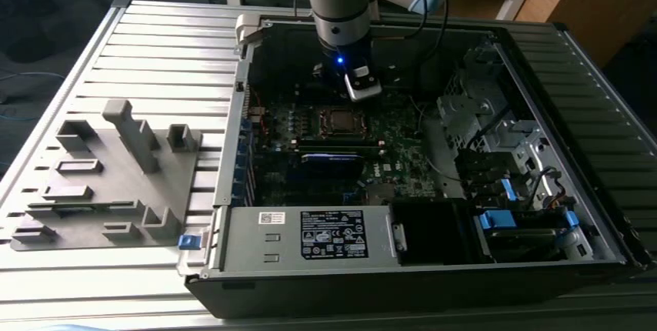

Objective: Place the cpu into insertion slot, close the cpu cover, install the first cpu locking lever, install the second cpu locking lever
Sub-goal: 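Install the first cpu locking lever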

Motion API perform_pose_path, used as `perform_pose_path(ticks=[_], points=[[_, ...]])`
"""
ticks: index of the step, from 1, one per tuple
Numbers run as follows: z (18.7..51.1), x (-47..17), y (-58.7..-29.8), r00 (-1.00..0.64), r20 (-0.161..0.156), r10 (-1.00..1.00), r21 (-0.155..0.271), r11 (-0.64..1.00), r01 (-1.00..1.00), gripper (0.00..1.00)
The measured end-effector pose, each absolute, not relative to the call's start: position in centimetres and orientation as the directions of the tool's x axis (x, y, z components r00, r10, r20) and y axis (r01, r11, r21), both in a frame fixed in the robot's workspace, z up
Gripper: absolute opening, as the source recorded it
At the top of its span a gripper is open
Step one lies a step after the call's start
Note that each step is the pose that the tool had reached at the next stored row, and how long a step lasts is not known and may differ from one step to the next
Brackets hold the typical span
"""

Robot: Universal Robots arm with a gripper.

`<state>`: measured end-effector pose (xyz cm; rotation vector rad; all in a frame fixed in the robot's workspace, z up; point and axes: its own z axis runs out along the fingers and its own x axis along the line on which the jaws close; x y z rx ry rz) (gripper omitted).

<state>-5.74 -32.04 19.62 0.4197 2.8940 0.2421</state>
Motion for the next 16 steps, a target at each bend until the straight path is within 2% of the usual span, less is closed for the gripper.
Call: perform_pose_path(ticks=[16], points=[[19.45, -5.55, -31.56, -0.938, -0.18, 0.296, 0.19, 0.946, 0.262, 0.11]])
